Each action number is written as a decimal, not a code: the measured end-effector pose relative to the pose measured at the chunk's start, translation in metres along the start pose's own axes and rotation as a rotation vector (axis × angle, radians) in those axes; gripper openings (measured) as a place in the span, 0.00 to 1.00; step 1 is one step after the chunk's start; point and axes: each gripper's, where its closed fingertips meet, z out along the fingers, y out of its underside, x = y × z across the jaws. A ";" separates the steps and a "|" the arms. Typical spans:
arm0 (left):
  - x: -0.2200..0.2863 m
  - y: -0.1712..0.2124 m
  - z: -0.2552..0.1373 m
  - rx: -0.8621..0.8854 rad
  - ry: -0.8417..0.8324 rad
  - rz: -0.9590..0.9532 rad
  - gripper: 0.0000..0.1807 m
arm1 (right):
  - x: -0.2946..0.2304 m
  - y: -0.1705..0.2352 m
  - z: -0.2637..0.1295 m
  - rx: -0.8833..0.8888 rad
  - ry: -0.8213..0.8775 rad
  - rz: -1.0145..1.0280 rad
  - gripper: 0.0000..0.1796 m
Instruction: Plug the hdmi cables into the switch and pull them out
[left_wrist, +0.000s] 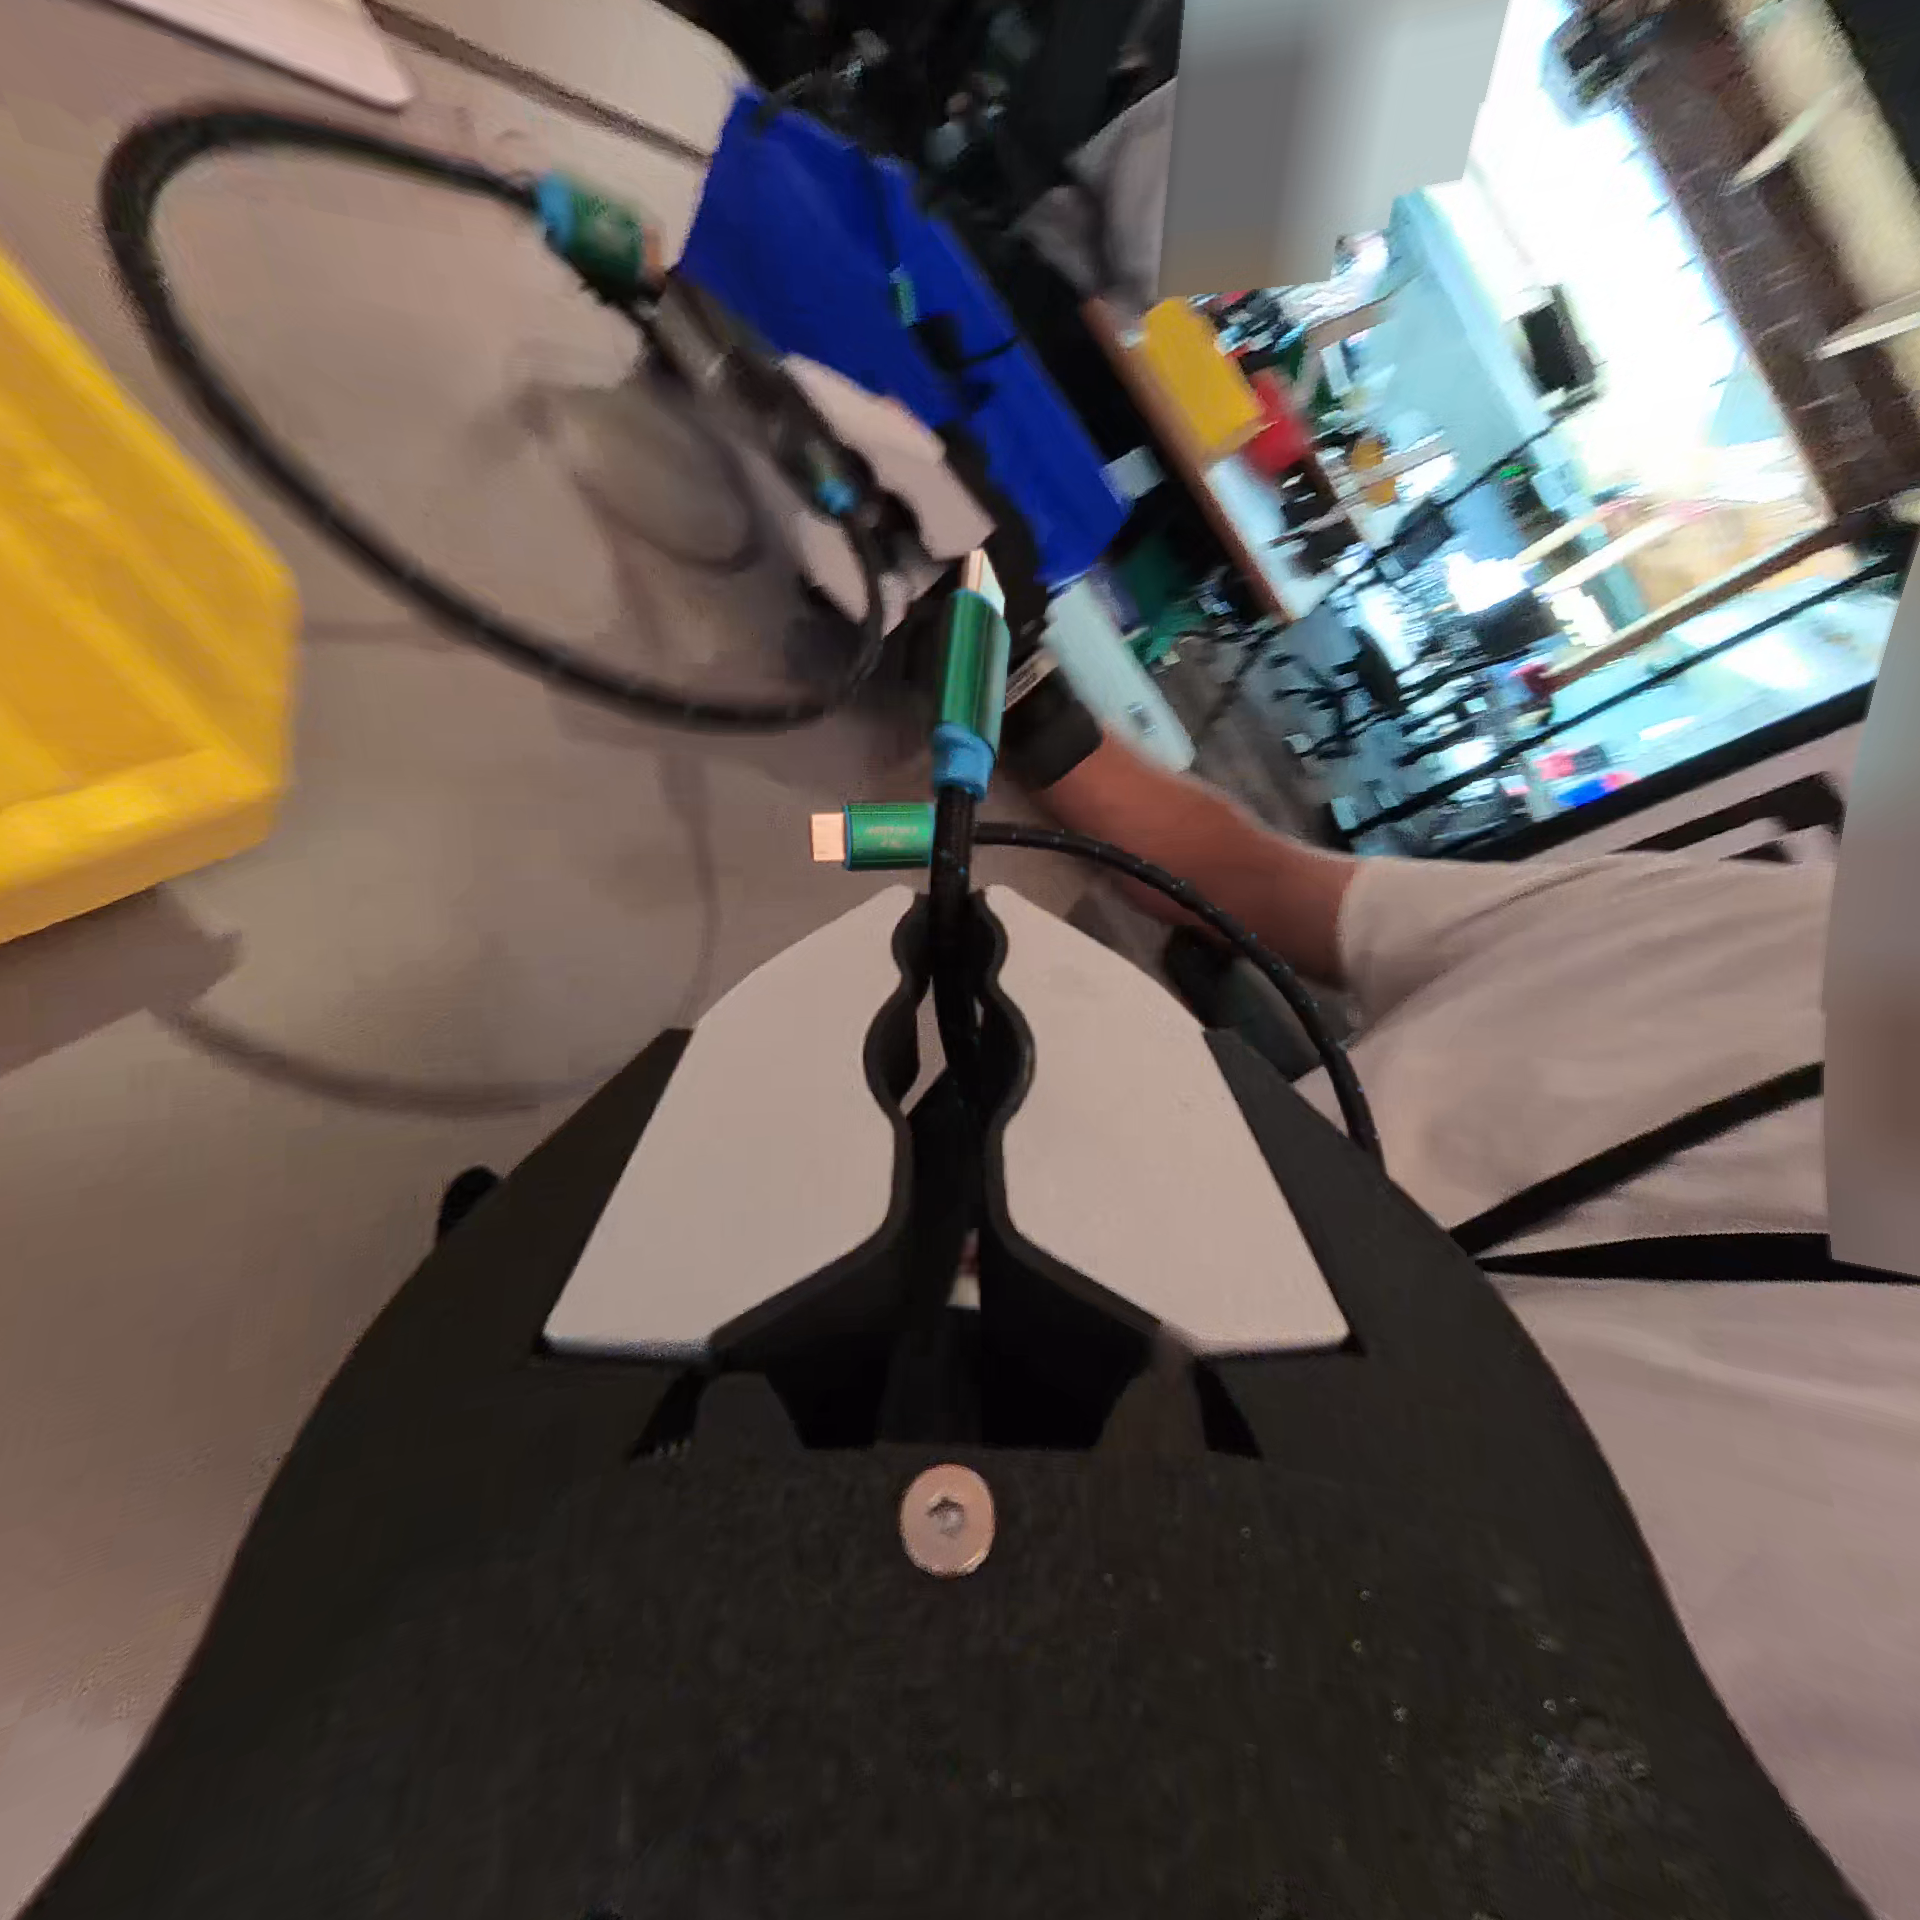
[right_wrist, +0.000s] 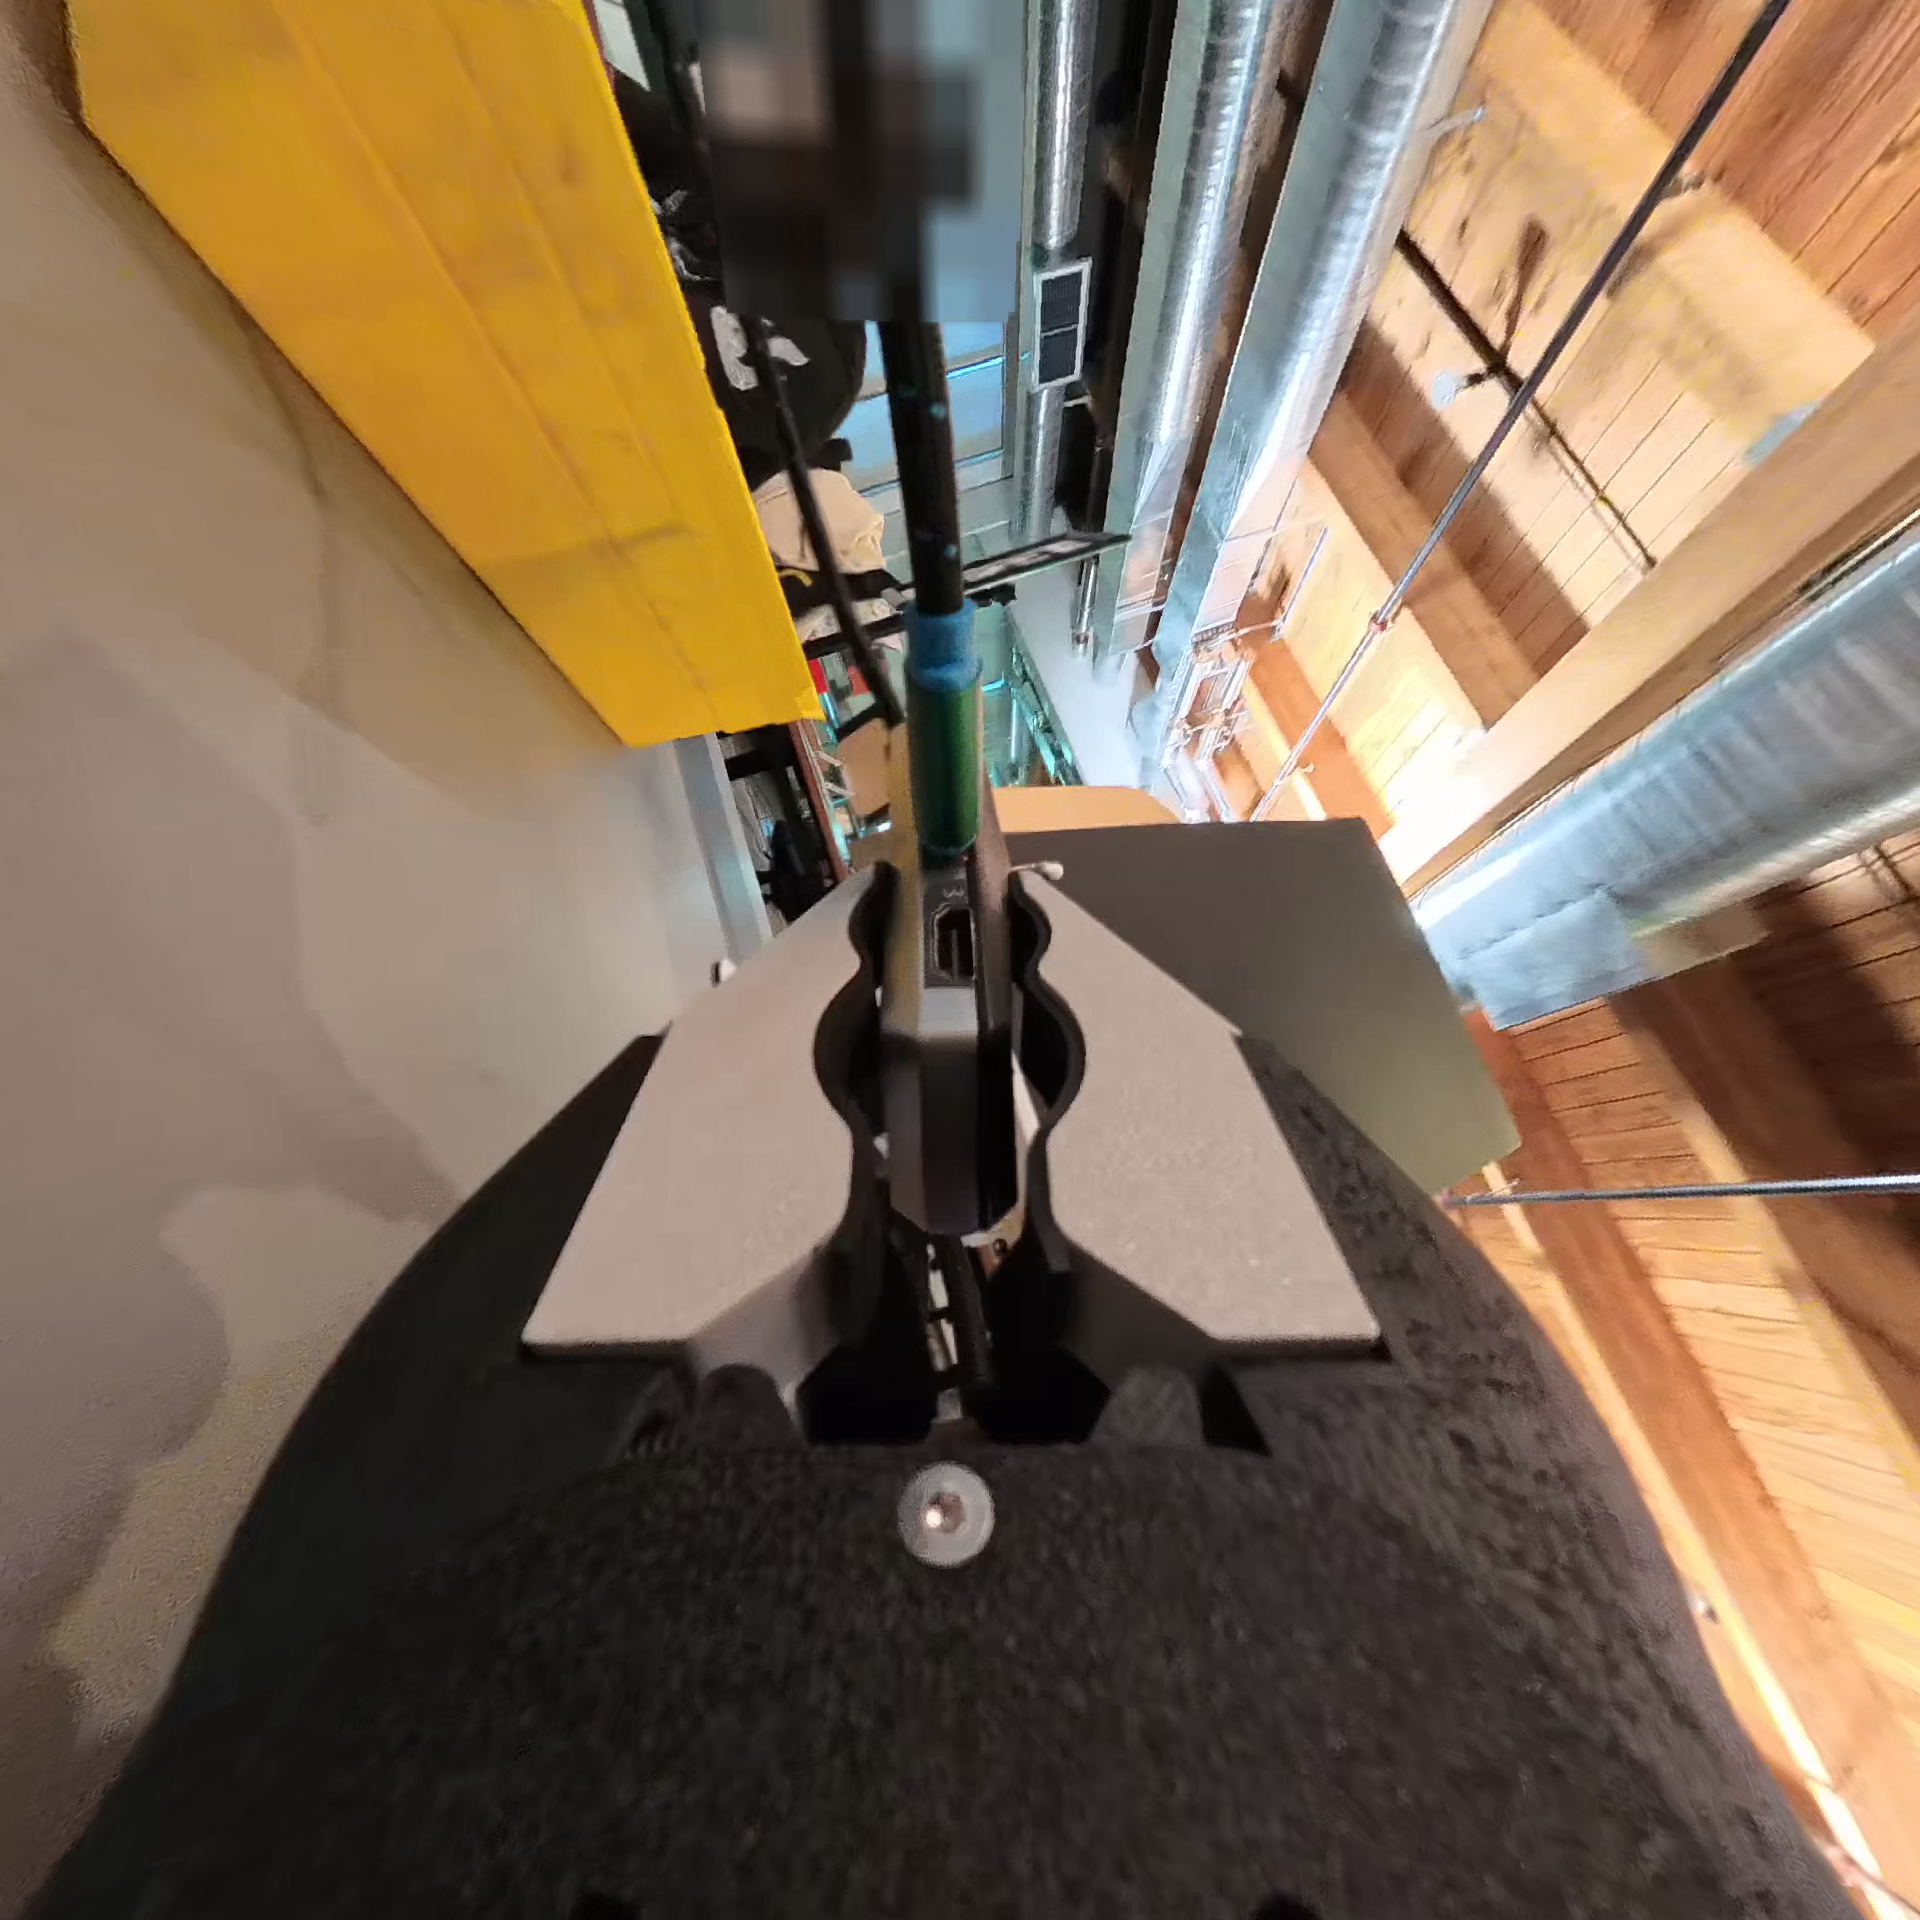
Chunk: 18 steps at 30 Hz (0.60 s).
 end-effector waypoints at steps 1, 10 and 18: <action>0.005 -0.009 0.003 0.007 0.037 -0.019 0.03 | -0.002 -0.002 0.000 0.008 -0.003 -0.014 0.12; -0.020 -0.024 0.087 -0.283 -0.002 -0.207 0.03 | -0.002 -0.018 0.000 0.022 0.032 -0.145 0.12; -0.025 -0.024 0.131 -0.345 0.044 -0.331 0.04 | 0.002 -0.023 0.000 0.025 0.051 -0.126 0.12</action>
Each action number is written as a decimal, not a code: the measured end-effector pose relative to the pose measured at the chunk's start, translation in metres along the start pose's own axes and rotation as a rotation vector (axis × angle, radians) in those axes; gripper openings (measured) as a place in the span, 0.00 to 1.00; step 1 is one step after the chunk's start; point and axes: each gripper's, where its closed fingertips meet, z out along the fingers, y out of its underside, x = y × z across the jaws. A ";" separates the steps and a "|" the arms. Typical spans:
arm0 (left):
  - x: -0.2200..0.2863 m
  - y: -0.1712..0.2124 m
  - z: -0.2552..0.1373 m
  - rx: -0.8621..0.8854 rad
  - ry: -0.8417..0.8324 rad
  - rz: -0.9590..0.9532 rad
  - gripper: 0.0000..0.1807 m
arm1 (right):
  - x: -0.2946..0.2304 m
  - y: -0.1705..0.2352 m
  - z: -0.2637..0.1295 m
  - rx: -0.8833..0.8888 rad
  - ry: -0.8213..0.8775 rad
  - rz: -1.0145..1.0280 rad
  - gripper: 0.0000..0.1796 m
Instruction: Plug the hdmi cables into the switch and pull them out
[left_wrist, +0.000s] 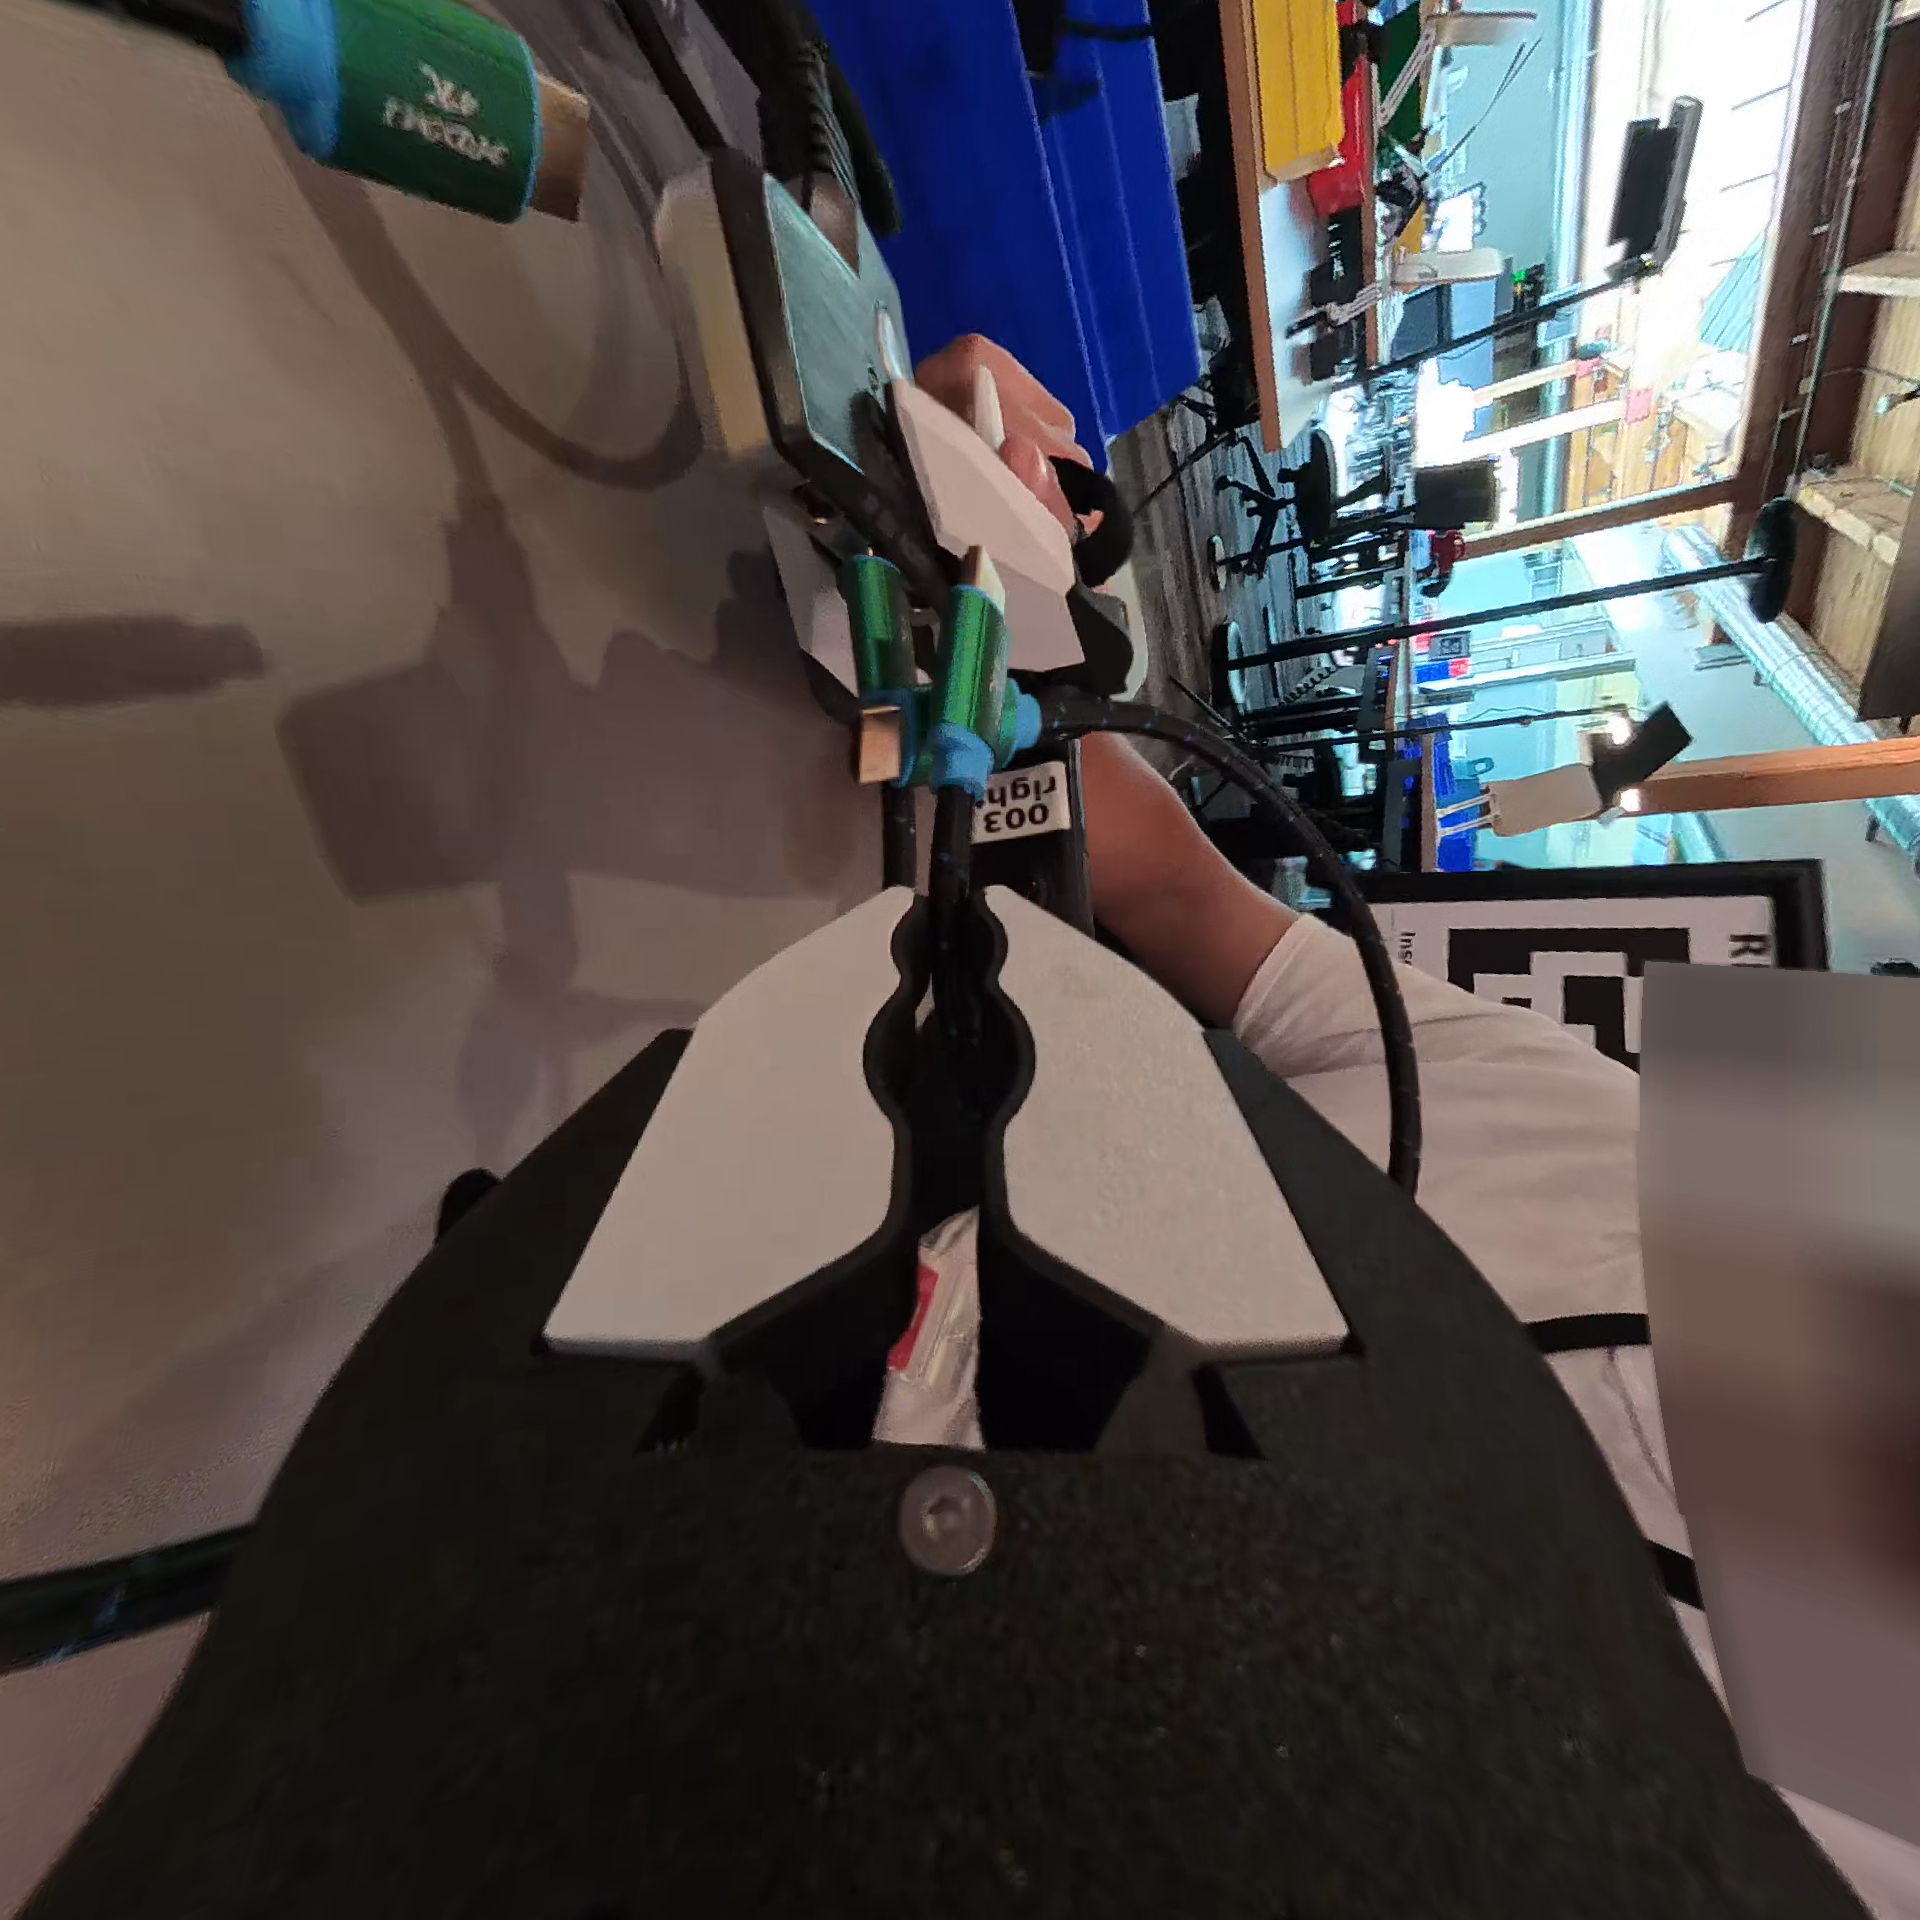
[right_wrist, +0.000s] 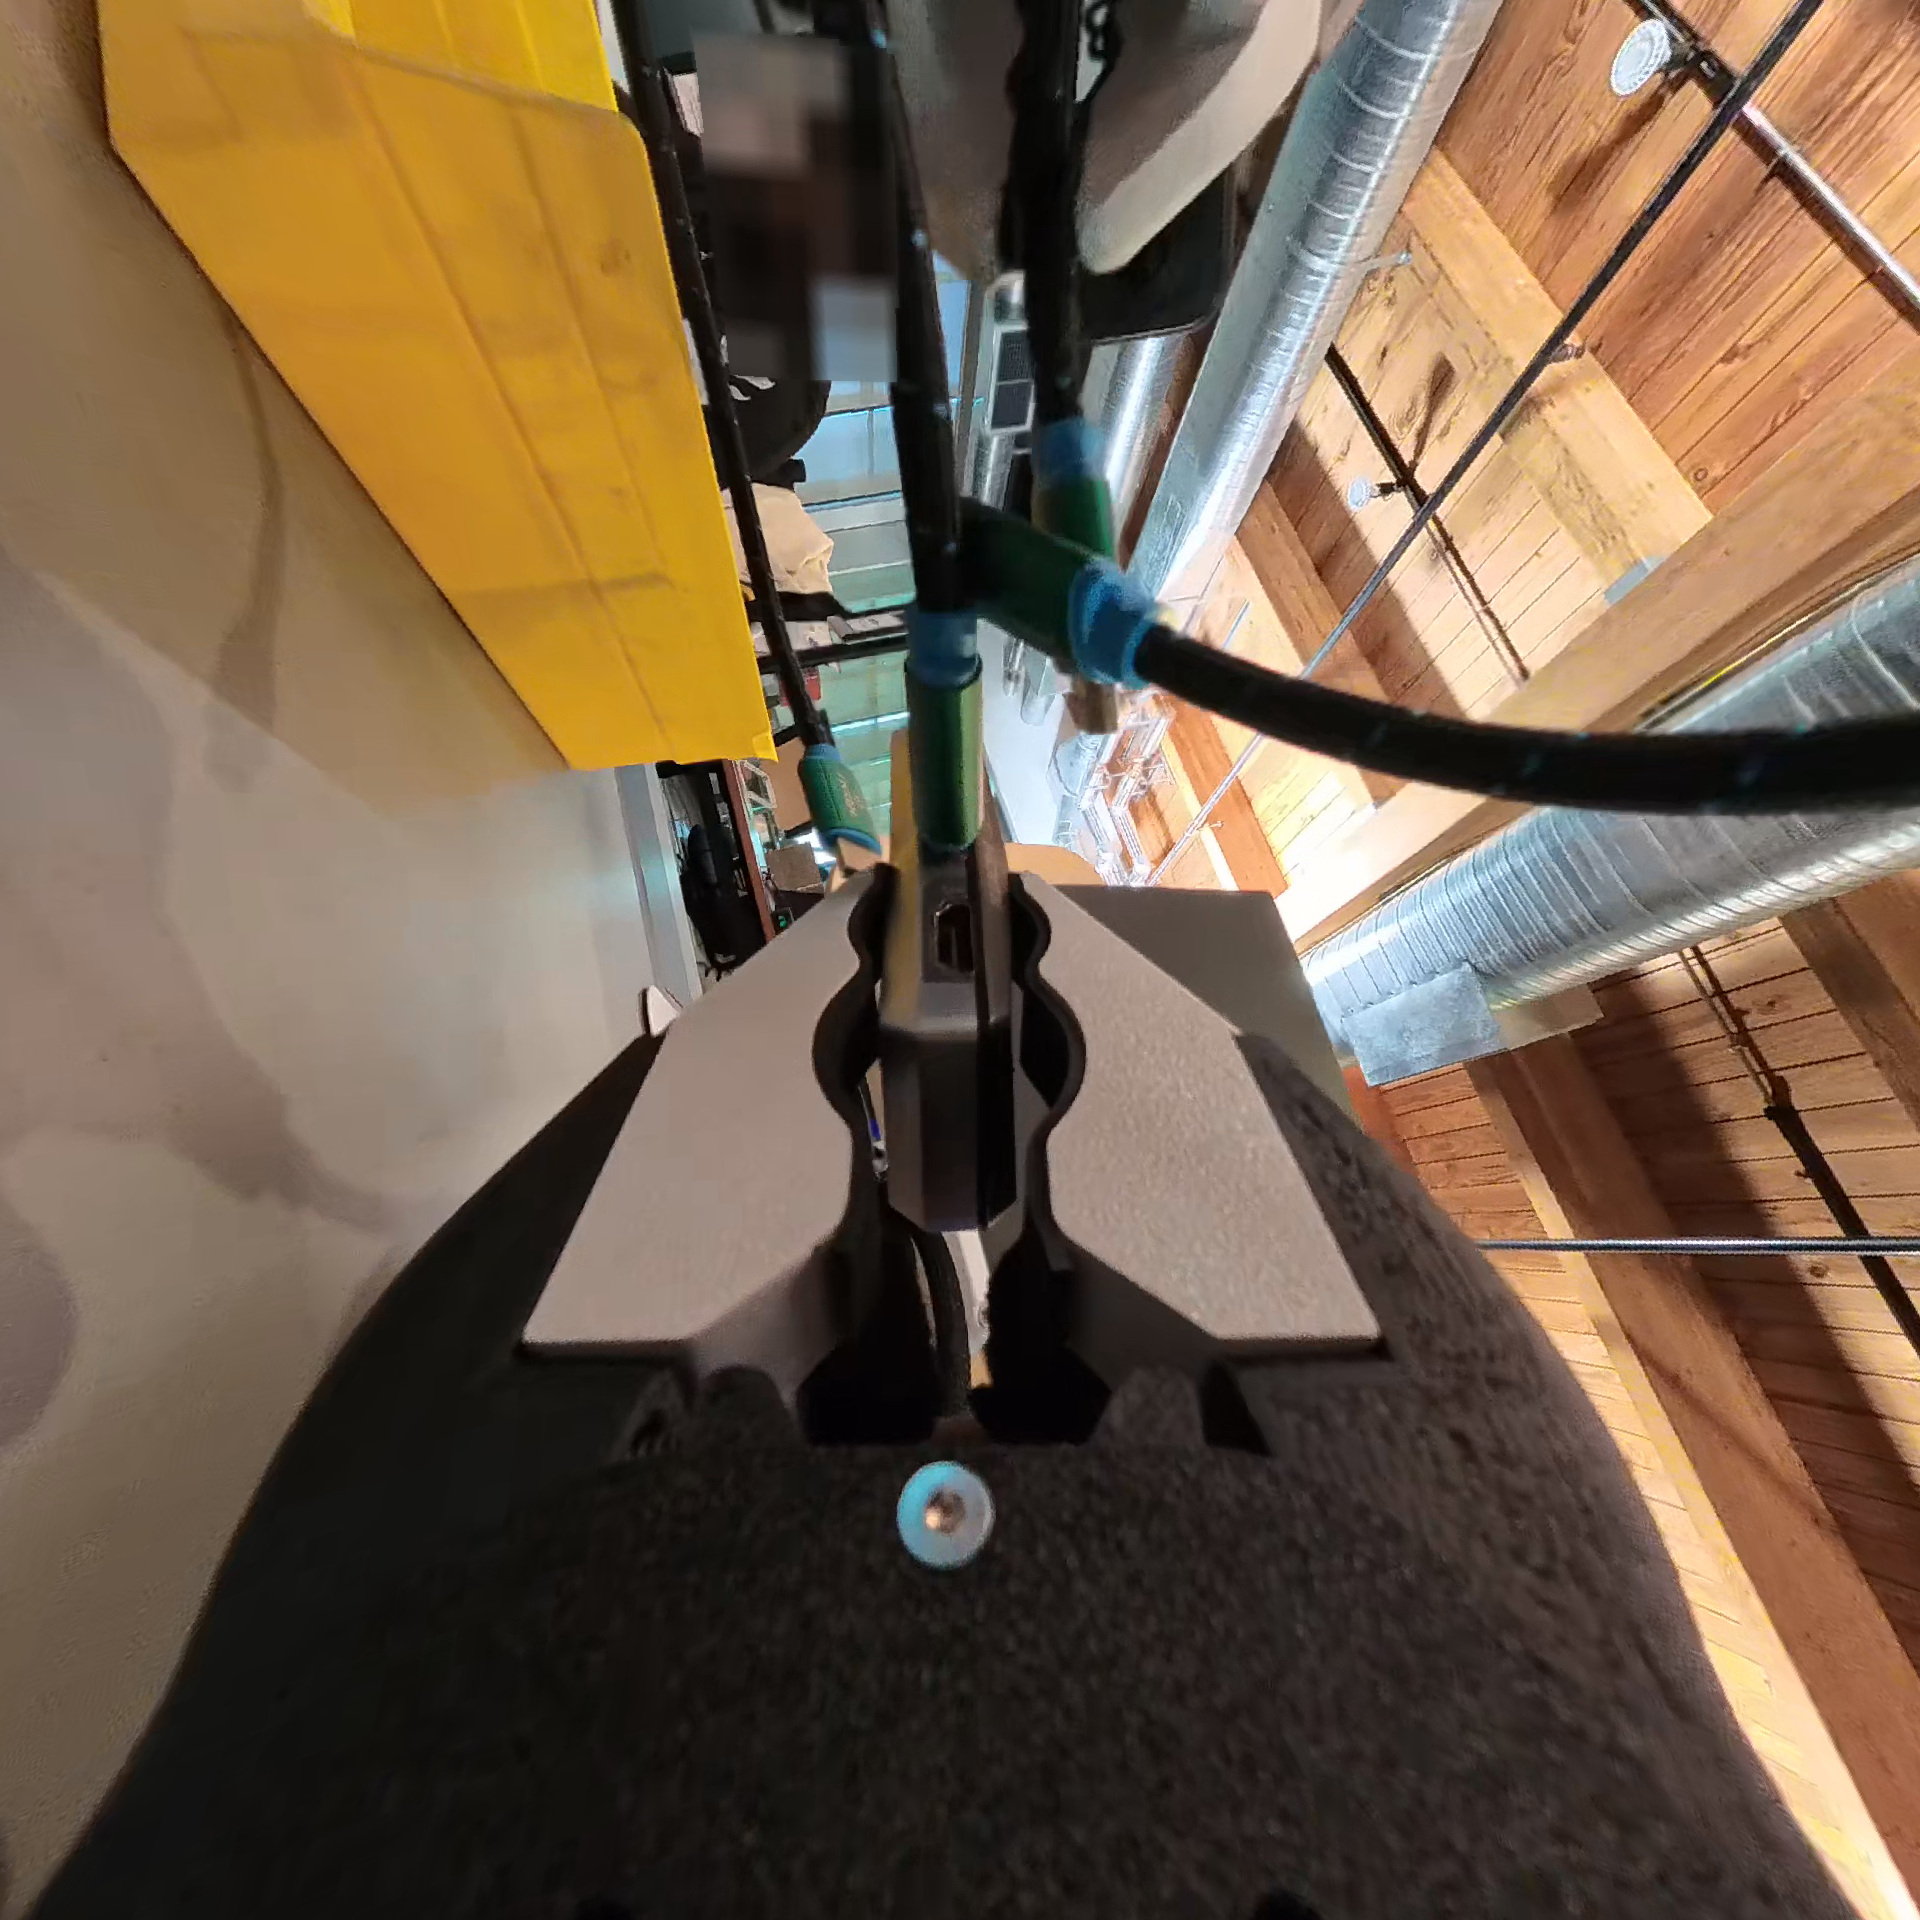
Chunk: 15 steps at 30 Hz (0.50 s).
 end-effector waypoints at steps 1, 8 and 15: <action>0.003 -0.001 0.000 0.012 0.030 -0.002 0.04 | -0.001 0.002 0.001 -0.006 -0.007 0.006 0.12; 0.031 0.047 -0.008 -0.030 0.052 0.293 0.03 | -0.007 0.021 0.004 -0.064 -0.046 0.045 0.12; -0.058 0.113 -0.039 -0.387 -0.315 0.852 0.03 | -0.017 0.027 0.007 -0.081 -0.087 0.078 0.12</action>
